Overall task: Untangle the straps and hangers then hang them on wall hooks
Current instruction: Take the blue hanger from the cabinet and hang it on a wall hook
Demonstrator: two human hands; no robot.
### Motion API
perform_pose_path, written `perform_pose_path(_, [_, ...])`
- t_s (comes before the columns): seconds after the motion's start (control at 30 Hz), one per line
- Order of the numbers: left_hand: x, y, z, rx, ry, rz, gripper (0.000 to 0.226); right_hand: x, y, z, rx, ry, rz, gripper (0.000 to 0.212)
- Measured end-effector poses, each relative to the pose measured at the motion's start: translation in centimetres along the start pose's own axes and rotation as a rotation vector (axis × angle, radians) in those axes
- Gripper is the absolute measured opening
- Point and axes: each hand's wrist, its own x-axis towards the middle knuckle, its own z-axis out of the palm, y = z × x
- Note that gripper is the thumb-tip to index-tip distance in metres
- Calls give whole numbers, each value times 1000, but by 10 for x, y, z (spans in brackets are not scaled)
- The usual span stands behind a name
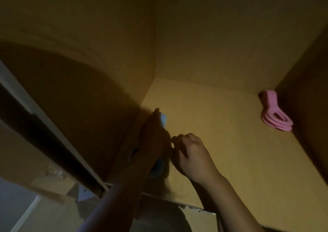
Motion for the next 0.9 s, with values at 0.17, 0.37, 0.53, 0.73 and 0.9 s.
perform_pose_path(0.17, [1,6,5,-190,-51,-24,51,-2,5,3,34,98,68,30])
perform_pose_path(0.37, [-15,22,-4,-336,-130,80,35,-16,7,-8,123,276,156,47])
perform_pose_path(0.53, [-40,48,-6,-439,-252,199,14,-42,2,-26,341,400,162,59])
perform_pose_path(0.73, [-81,89,4,-635,-408,367,20,-93,2,-56,637,517,175,44])
perform_pose_path(0.9, [-128,131,30,-725,-560,430,13,-158,13,-83,714,663,209,27])
